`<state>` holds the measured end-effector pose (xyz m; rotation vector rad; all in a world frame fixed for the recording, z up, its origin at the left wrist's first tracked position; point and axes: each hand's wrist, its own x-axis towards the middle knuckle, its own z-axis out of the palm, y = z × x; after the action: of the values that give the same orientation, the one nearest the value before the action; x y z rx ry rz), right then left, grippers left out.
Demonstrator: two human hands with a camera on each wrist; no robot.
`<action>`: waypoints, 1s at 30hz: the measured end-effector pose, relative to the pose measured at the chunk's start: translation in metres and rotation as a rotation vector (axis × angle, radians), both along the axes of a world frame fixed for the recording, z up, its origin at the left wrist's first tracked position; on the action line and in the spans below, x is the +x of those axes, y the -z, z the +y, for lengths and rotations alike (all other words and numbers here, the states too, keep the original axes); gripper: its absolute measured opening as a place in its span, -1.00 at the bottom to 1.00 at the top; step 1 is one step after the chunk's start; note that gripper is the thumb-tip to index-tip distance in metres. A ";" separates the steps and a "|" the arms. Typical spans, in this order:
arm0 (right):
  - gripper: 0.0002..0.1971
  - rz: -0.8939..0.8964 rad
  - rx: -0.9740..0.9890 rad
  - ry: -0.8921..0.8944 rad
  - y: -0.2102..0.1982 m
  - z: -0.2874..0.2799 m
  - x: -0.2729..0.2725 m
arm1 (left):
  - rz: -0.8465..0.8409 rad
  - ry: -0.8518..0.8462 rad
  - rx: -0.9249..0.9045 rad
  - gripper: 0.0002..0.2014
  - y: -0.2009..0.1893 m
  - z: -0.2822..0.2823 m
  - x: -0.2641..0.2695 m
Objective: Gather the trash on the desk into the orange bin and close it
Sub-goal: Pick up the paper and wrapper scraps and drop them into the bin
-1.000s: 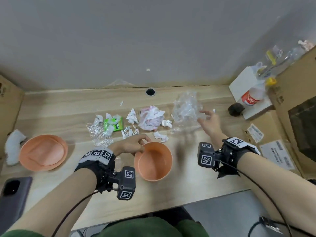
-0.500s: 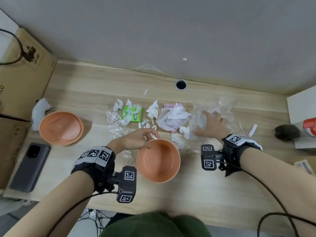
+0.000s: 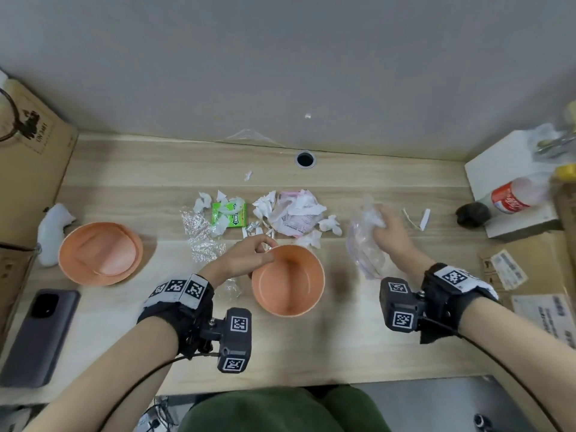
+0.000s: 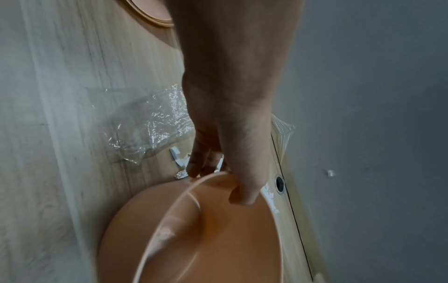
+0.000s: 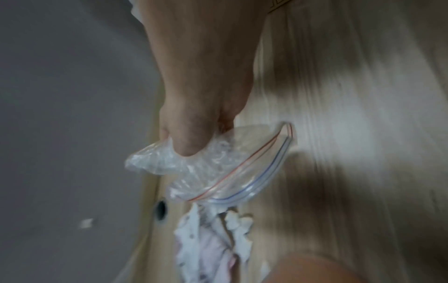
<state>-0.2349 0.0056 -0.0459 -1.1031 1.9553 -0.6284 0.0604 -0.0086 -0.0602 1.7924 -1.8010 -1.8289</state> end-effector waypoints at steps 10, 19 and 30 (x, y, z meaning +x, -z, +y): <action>-0.63 -0.180 -0.168 -0.270 -0.067 0.029 0.110 | 0.110 -0.066 0.081 -0.69 -0.013 0.028 0.012; -0.34 0.463 0.440 -1.214 0.014 0.053 0.153 | 0.180 -0.116 0.098 -0.69 -0.016 0.047 0.029; -0.57 0.198 0.358 -1.088 -0.010 0.038 0.141 | 0.151 -0.128 0.034 -0.67 -0.006 0.042 0.040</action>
<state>-0.0941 0.0437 -0.0358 -1.7639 1.2305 0.4099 0.1001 0.0339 -0.0545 1.6861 -1.5748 -1.8999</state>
